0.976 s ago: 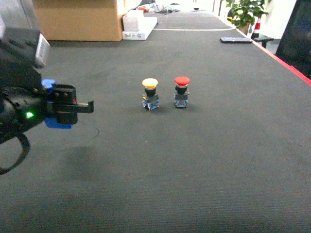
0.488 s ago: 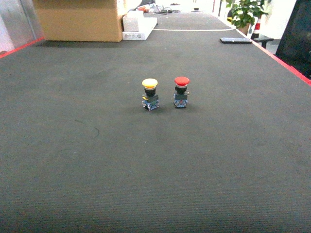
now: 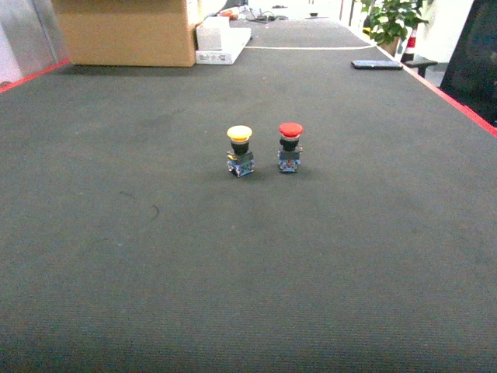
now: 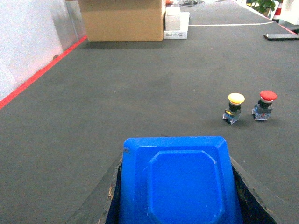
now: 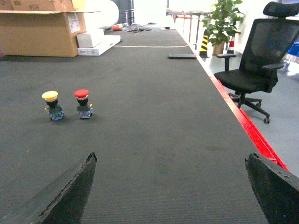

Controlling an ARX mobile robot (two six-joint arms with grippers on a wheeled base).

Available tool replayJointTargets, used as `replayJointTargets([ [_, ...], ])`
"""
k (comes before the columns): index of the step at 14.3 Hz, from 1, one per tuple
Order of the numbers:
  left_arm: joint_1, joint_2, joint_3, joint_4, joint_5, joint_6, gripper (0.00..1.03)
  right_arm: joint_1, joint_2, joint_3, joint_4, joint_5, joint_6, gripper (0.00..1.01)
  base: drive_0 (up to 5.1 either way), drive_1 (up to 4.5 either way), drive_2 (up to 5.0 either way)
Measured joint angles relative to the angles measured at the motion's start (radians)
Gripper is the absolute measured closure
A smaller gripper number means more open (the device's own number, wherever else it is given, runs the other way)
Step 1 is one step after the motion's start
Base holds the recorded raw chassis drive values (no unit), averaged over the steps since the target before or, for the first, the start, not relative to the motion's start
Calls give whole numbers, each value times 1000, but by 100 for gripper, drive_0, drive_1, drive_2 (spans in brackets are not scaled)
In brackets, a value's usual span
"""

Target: Pick blue part to blue bin on bottom shelf

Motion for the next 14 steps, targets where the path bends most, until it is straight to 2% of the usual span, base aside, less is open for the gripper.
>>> replayJointTargets([
  [2, 0, 0, 0, 0, 0, 0, 59, 0, 0, 0, 0, 0, 0, 3, 0, 0, 0],
  [5, 0, 5, 0, 0, 0, 0, 59, 0, 0, 0, 3, 0, 0, 3, -2, -416, 412],
  [9, 1, -4, 0, 0, -5, -1, 59, 0, 0, 0, 0, -1, 0, 3, 0, 0, 0],
  [14, 1, 0, 0, 0, -3, -1, 59, 0, 0, 0, 0, 0, 0, 3, -178, -178, -178],
])
